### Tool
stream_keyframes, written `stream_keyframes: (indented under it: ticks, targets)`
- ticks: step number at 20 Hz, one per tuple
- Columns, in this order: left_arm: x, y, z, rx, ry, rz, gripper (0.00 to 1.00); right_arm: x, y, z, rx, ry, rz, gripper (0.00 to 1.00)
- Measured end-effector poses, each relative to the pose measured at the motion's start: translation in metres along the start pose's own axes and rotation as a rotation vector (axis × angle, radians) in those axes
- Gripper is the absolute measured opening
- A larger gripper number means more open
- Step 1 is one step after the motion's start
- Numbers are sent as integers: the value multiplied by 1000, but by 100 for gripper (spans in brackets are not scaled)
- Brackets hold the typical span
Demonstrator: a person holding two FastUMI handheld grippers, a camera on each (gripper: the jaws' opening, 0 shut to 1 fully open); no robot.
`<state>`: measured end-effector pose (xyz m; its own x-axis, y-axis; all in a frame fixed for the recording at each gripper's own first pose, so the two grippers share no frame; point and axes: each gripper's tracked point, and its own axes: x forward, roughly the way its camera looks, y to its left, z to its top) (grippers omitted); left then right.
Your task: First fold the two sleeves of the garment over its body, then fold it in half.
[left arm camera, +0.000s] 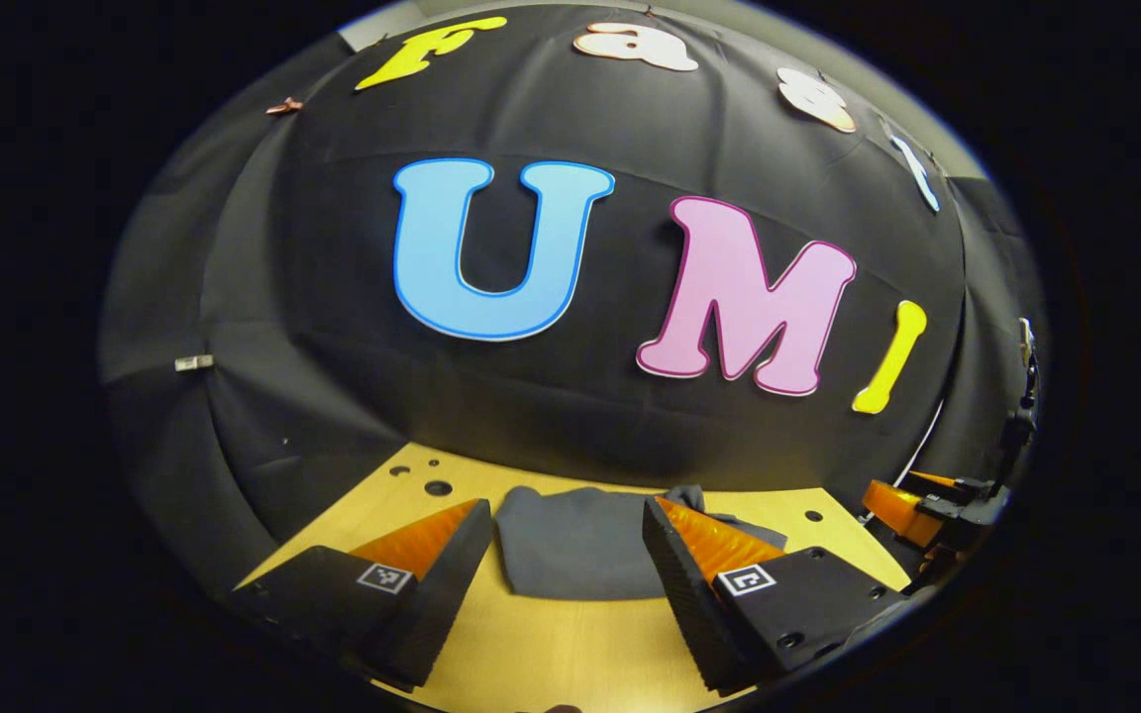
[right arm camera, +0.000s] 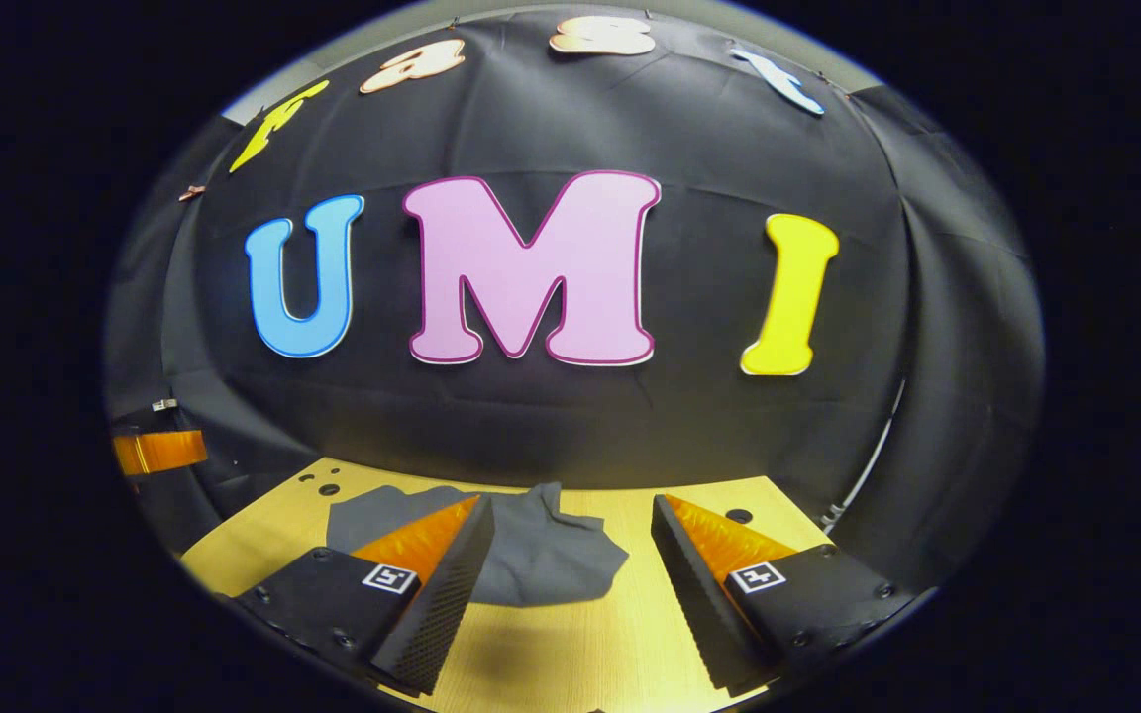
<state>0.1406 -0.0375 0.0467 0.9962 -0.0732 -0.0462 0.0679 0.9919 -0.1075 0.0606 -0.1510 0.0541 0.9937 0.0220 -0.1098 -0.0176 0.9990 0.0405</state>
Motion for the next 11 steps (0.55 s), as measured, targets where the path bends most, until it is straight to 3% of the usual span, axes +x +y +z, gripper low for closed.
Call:
stream_keyframes:
  ticks: [6,11]
  targets:
    - [-87,10,-75,-1,35,37,96,-83,-12,-32,-30,12,-16,98]
    - [-123,28,-91,20,40,84,96,-125,-8,-66,-28,83,-5,98]
